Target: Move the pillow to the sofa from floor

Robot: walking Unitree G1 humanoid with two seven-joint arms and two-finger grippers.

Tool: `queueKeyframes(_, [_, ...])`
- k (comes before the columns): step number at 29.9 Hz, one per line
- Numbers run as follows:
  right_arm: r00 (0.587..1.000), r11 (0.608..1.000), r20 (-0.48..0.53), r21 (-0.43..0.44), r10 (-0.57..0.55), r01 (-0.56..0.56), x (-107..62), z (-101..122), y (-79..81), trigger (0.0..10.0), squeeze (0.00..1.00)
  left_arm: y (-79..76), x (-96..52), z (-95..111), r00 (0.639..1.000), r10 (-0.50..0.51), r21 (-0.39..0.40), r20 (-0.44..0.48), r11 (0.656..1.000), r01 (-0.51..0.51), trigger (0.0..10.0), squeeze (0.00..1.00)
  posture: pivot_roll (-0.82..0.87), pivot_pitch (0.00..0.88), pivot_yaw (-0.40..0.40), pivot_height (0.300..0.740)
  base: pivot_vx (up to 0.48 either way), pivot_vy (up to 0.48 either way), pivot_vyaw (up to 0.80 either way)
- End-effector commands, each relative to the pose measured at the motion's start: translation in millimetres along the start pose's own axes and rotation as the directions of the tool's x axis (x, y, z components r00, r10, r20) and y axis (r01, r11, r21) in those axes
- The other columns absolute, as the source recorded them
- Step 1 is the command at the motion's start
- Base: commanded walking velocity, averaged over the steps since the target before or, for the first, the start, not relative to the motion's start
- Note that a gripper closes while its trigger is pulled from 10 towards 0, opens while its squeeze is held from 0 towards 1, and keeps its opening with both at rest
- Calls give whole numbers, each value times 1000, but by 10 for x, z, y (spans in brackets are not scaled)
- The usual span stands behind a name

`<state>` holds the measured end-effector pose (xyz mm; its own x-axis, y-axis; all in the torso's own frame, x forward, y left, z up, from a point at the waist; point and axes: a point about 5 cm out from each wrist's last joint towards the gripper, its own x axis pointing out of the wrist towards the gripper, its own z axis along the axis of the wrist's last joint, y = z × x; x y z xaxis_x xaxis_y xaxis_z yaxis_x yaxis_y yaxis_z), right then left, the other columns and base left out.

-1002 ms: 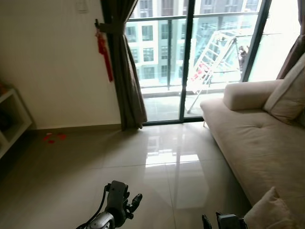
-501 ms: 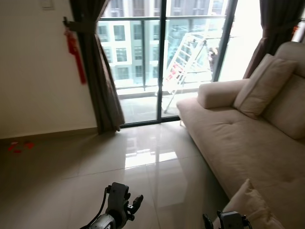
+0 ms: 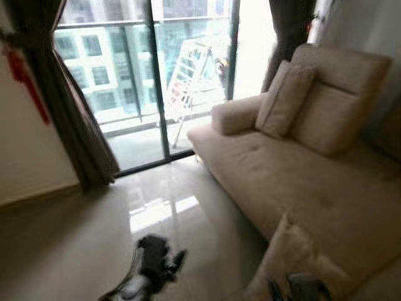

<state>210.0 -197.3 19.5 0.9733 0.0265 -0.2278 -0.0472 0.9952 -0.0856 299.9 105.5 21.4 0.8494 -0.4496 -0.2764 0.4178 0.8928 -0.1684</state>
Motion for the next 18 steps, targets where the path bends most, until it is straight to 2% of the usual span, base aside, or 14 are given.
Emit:
queueKeyframes(1, [1000, 1000, -7, 11, 11, -11, -8, -15, 66, 10000, 0, 88, -65, -79, 999, 29, -2, -33, 1000, -29, 10000, 0, -20, 0, 72, 740, 0, 0, -769])
queueKeyframes(18, [1000, 1000, -7, 6, 10, -10, -13, 0, 81, 10000, 0, 46, -37, -55, 999, 26, -3, -24, 1000, -26, 10000, 0, -21, 0, 66, 740, 0, 0, -767])
